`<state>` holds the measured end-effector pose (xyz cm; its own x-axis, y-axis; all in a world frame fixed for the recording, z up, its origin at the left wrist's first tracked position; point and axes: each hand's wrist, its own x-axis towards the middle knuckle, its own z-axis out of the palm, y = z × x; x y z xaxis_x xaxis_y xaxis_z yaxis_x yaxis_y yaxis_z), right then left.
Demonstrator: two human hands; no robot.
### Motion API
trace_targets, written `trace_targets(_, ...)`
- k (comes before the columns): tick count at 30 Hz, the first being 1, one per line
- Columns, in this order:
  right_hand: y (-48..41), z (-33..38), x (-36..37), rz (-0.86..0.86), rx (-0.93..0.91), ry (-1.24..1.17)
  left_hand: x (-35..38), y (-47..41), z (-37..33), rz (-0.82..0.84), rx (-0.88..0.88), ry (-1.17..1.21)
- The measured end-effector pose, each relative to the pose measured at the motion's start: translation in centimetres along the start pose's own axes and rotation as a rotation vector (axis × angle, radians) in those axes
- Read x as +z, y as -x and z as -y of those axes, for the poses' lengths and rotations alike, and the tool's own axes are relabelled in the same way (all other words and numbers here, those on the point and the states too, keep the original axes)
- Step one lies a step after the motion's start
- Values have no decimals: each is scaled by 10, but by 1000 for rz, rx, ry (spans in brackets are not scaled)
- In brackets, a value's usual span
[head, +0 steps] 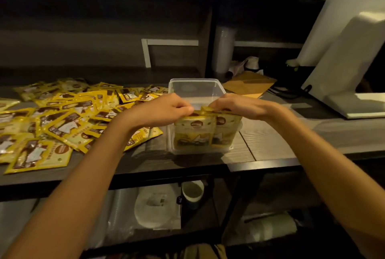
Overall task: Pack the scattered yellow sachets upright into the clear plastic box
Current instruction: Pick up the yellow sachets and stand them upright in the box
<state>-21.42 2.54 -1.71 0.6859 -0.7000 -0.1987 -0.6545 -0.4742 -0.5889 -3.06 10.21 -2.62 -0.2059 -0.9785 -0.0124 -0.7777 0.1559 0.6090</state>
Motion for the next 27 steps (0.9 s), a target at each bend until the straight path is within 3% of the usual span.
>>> trace_targets(6, 11, 9, 6, 98, -62, 114, -5, 2, -7, 214, -87, -80)
trace_targets(9, 13, 11, 6, 107, -83, 163, -3, 2, -9, 213, -77, -187)
trace_targets(13, 15, 12, 4, 97, -106, 175, -3, 5, -6, 180, -53, -126)
trace_targets(17, 14, 16, -1, 22, -120, 147, -11, 15, -6, 56, -16, 51)
trace_targets(22, 0, 39, 0, -48, -147, 70, -28, 25, 2, -266, 16, 123)
trace_targets(27, -19, 67, 11, -324, -136, 340, -35, 31, 16, -433, -70, 29)
